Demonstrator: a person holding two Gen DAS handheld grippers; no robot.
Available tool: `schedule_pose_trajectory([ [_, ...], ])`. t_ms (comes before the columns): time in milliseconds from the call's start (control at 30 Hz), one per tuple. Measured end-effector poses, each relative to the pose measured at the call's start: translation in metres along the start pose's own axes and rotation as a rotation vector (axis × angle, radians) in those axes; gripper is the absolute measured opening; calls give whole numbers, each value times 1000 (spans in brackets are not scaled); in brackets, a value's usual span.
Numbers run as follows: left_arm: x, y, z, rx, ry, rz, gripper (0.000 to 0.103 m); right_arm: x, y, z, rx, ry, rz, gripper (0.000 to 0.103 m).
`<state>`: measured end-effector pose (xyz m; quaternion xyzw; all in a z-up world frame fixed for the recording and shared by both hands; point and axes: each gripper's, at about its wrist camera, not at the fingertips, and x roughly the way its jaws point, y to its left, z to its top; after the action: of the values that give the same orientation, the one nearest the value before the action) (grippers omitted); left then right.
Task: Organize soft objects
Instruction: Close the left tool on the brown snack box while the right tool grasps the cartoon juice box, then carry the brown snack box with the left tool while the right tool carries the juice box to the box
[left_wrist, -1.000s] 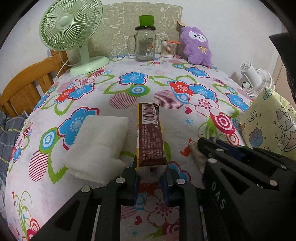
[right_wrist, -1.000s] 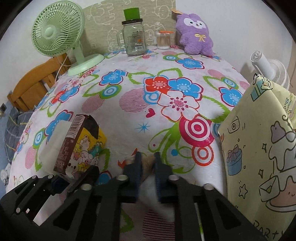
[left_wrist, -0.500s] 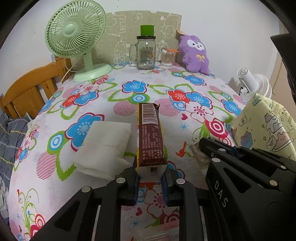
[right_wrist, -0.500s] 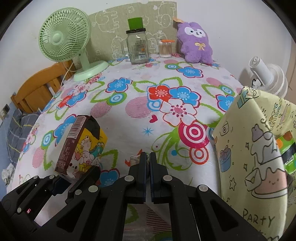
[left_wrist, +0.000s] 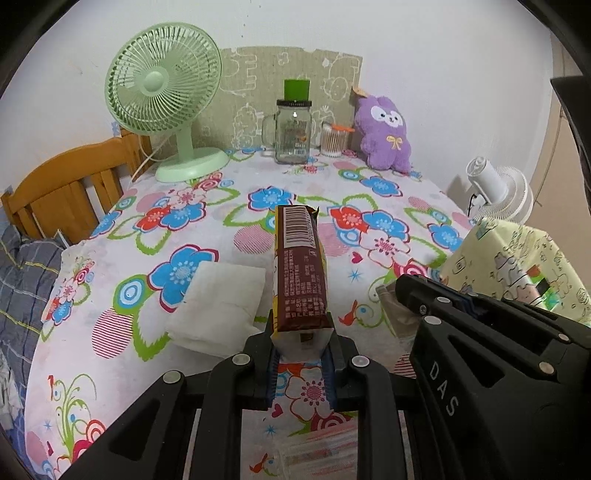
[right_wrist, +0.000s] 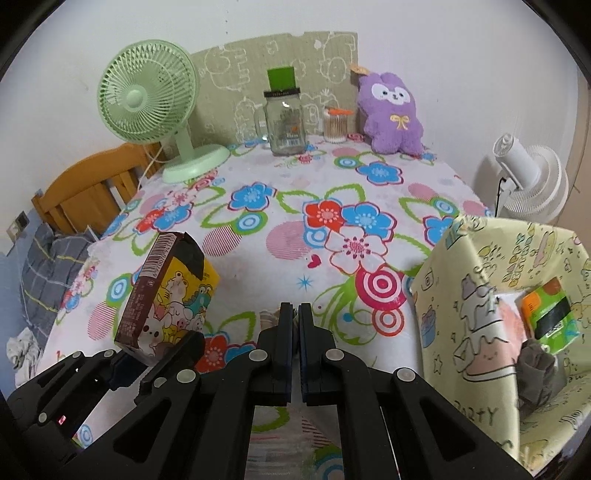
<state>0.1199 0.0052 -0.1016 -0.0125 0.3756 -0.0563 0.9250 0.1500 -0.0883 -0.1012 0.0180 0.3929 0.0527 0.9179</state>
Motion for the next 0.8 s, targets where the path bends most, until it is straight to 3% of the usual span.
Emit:
schedule_pose_trajectory([
  [800,-66,-1,10,-7,-136,18,18,-66,14,11,-39,-127,20,5],
])
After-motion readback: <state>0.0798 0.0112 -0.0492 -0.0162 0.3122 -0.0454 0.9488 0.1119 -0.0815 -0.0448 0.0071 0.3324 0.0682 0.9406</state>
